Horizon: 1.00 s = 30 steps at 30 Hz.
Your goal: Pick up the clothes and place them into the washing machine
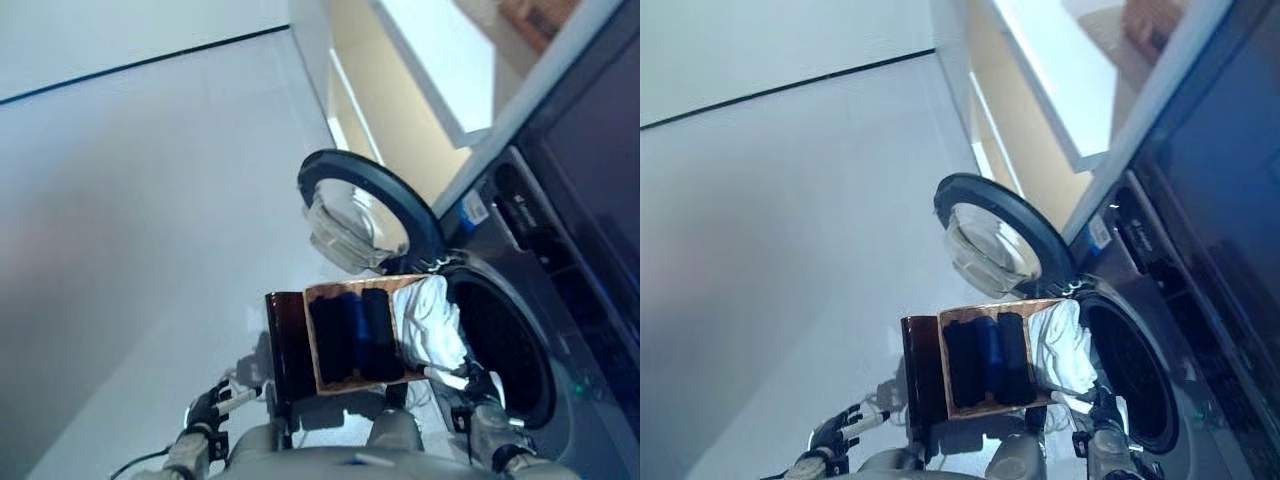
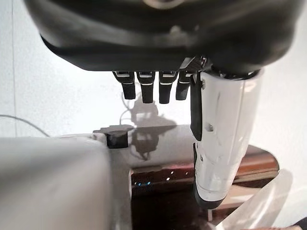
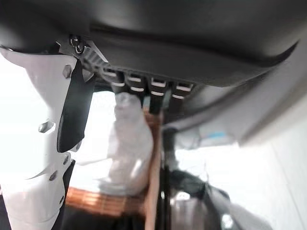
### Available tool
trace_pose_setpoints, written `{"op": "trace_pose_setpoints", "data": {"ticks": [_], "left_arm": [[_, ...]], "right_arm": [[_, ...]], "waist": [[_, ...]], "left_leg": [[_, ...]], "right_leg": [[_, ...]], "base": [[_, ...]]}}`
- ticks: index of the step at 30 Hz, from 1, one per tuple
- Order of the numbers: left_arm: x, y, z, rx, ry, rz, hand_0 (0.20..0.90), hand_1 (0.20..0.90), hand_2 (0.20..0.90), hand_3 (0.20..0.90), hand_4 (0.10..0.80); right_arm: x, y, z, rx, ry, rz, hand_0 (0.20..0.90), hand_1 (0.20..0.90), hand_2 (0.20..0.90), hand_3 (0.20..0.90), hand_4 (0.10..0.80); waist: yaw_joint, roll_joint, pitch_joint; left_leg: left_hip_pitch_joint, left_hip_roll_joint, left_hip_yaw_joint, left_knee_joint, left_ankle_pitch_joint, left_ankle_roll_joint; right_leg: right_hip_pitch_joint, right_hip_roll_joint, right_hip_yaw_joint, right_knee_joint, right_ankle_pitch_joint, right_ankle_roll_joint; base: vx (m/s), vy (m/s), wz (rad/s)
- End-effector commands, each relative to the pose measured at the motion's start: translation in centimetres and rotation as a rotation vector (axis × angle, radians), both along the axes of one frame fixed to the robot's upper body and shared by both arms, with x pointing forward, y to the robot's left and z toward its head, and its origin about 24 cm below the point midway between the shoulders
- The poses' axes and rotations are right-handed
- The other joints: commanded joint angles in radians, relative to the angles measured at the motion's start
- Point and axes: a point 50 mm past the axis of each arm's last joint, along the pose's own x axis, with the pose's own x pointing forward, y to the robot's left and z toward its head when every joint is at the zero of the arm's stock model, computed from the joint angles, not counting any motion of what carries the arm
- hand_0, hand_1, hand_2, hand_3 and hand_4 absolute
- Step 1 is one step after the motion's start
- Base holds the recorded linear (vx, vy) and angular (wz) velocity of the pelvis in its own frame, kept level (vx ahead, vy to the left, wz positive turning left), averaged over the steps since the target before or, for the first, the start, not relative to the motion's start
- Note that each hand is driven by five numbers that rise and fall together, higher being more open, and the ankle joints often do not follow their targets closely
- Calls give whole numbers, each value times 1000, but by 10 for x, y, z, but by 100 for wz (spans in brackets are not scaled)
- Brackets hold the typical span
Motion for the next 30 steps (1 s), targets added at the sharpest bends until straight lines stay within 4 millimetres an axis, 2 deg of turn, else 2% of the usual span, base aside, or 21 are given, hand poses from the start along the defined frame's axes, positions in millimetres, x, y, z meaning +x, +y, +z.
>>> {"op": "trace_pose_setpoints", "data": {"ticks": [1, 5, 12, 16, 25, 30], "left_arm": [[5, 22, 7, 90, -27, -7, 900, 900, 900, 900, 800], [-1, 26, 6, 103, -4, -4, 900, 900, 900, 900, 800], [-5, 35, 7, 124, 2, 13, 900, 900, 900, 900, 800], [-5, 37, 8, 123, -5, 22, 900, 900, 900, 900, 800], [-7, 39, 8, 133, 8, 24, 900, 900, 900, 900, 800], [-11, 42, 7, 144, 39, 14, 900, 900, 900, 900, 800]], "right_arm": [[30, -20, 26, -135, -80, 29, 900, 900, 900, 900, 800], [28, -12, 22, -116, -81, 54, 900, 900, 900, 900, 800], [12, 15, 6, -1, -105, 81, 900, 900, 900, 900, 800], [1, 24, -1, 48, -95, 75, 900, 900, 900, 900, 800], [-28, 20, -17, 44, 33, 10, 900, 900, 900, 900, 800], [-58, 7, -25, 20, 167, -60, 900, 900, 900, 900, 800]], "waist": [[32, -29, -3], [26, -42, -5], [3, -72, -27], [-11, -84, -30], [-14, -96, -34], [-5, -94, -46]], "left_leg": [[-3, 102, 47, 66, -32, -92], [10, 100, 43, 63, -40, -92], [52, 103, 46, 46, -55, -92], [73, 105, 54, 42, -63, -92], [96, 104, 60, 34, -68, -90], [110, 100, 54, 20, -70, -89]], "right_leg": [[-128, -68, 69, 126, 127, 53], [-114, -70, 70, 125, 127, 57], [-97, -70, 76, 125, 125, 66], [-98, -66, 92, 128, 125, 69], [-96, -61, 105, 123, 126, 70], [-88, -65, 105, 121, 128, 71]], "base": [[0, 0, 0], [0, 0, 0], [0, 0, 0], [-1, 5, -3], [-4, 2, -4], [0, 0, 0]]}}
